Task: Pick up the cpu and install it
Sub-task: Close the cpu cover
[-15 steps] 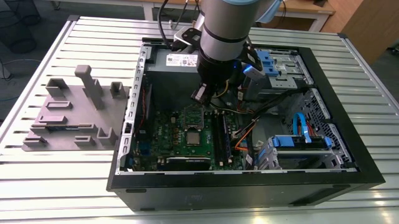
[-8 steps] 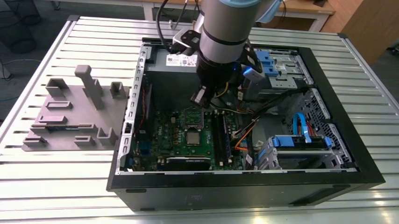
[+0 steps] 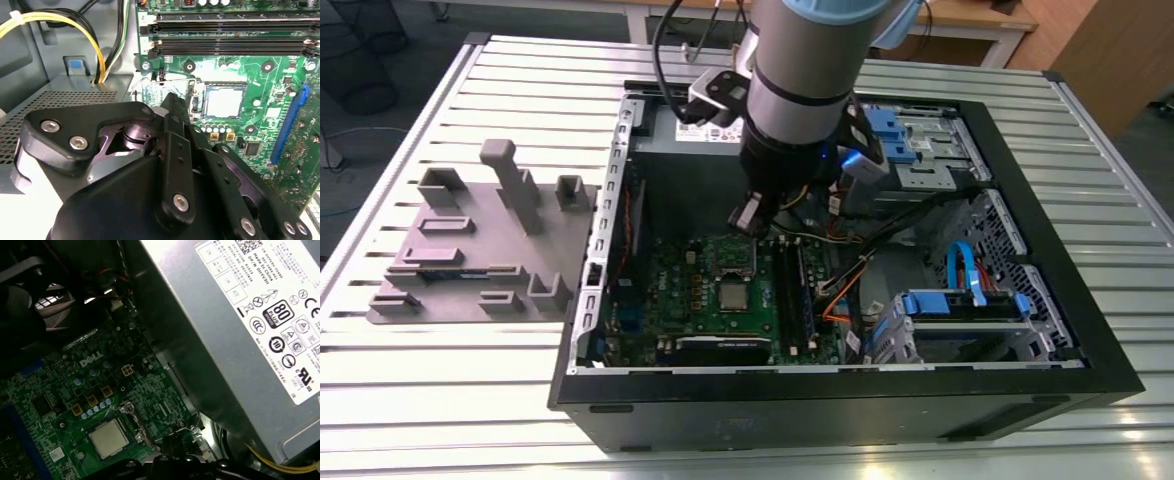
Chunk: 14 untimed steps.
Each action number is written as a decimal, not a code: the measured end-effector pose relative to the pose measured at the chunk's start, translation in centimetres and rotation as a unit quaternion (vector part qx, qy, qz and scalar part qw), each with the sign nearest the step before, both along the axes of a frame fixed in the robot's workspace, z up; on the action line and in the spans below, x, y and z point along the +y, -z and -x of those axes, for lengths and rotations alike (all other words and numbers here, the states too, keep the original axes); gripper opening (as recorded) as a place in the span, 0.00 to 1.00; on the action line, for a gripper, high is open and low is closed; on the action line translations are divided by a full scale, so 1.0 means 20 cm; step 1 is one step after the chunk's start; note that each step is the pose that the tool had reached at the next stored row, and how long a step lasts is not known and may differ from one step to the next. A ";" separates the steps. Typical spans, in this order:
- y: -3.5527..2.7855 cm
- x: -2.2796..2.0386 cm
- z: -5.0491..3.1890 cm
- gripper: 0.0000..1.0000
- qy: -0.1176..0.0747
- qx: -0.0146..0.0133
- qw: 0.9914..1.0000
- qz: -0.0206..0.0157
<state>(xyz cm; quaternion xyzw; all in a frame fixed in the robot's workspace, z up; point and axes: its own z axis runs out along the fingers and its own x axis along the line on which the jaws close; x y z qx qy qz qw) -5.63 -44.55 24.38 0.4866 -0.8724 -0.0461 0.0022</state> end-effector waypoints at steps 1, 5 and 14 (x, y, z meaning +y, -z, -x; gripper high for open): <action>0.000 -0.002 0.000 0.10 0.000 0.000 1.000 0.000; 0.000 -0.003 0.000 0.10 0.000 0.000 1.000 0.000; 0.000 -0.012 0.000 0.10 0.000 0.000 1.000 0.000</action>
